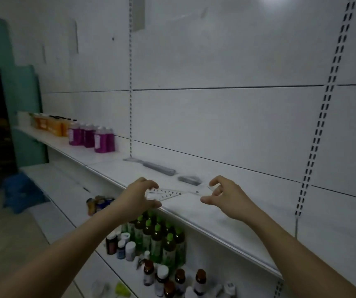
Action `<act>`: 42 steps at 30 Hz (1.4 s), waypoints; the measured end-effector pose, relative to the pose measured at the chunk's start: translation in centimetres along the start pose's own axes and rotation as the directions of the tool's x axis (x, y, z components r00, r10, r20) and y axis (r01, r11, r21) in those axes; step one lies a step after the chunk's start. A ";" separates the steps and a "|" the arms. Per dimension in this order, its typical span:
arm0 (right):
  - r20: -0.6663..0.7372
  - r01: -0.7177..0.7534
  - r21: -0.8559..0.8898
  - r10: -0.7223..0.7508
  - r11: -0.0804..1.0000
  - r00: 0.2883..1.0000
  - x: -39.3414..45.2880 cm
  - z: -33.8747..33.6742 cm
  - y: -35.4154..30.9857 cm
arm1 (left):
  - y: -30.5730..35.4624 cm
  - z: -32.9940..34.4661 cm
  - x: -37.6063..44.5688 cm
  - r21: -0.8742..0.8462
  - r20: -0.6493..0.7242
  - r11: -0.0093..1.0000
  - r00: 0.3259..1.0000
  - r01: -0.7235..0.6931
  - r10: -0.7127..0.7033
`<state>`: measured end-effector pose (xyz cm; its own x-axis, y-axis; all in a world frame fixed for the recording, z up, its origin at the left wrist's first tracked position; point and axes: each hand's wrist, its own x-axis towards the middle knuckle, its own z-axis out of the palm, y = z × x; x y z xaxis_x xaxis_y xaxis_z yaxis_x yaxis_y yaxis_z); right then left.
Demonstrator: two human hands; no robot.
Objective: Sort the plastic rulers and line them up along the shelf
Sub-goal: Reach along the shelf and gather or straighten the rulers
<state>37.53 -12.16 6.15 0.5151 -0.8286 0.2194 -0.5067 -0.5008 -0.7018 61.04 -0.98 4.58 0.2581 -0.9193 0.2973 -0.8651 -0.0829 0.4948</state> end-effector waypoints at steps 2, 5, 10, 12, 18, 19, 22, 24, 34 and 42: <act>0.023 0.028 -0.015 -0.028 0.999 0.999 2.2 2.0 -1.5 | -2.5 -1.3 0.6 0.020 -0.018 0.999 0.999 0.034 -0.034; 0.052 0.062 -0.021 -0.061 0.998 0.997 5.5 4.5 -3.0 | -5.9 -2.5 2.5 0.034 -0.022 0.997 0.997 0.076 -0.075; 0.086 0.094 -0.019 -0.092 0.995 0.992 12.8 8.6 -4.1 | -11.6 -3.7 7.1 0.097 -0.020 0.987 0.992 0.127 -0.126; 0.103 0.106 -0.014 -0.104 0.994 0.989 16.1 10.2 -4.4 | -13.7 -4.2 9.2 0.133 -0.013 0.980 0.989 0.148 -0.147; 0.133 0.108 -0.021 -0.105 0.994 0.986 25.5 14.3 -5.4 | -19.1 -6.8 16.4 0.226 0.038 0.956 0.979 0.189 -0.202; 0.133 0.110 -0.027 -0.106 0.994 0.985 26.8 14.7 -5.7 | -19.8 -7.2 17.5 0.245 0.042 0.951 0.978 0.187 -0.203; 0.122 0.107 -0.036 -0.102 0.994 0.987 30.2 16.0 -6.4 | -22.0 -8.0 20.5 0.267 0.026 0.948 0.982 0.176 -0.189; 0.139 0.102 -0.043 -0.095 0.994 0.986 32.1 17.1 -6.7 | -23.6 -8.1 22.0 0.261 0.031 0.950 0.982 0.173 -0.188; 0.119 0.067 -0.111 -0.054 0.992 0.991 40.1 23.6 -8.9 | -33.5 -9.0 29.3 0.185 0.062 0.975 0.988 0.127 -0.141; -0.021 -0.097 -0.174 0.094 0.980 0.995 45.4 27.4 -10.7 | -41.9 -10.2 36.5 0.092 0.112 0.995 0.993 -0.041 0.031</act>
<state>85.30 -37.59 5.07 0.4503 -0.8772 0.1663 -0.6667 -0.4543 -0.5909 111.10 -27.17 3.02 0.1812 -0.9588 0.2189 -0.9111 -0.0799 0.4044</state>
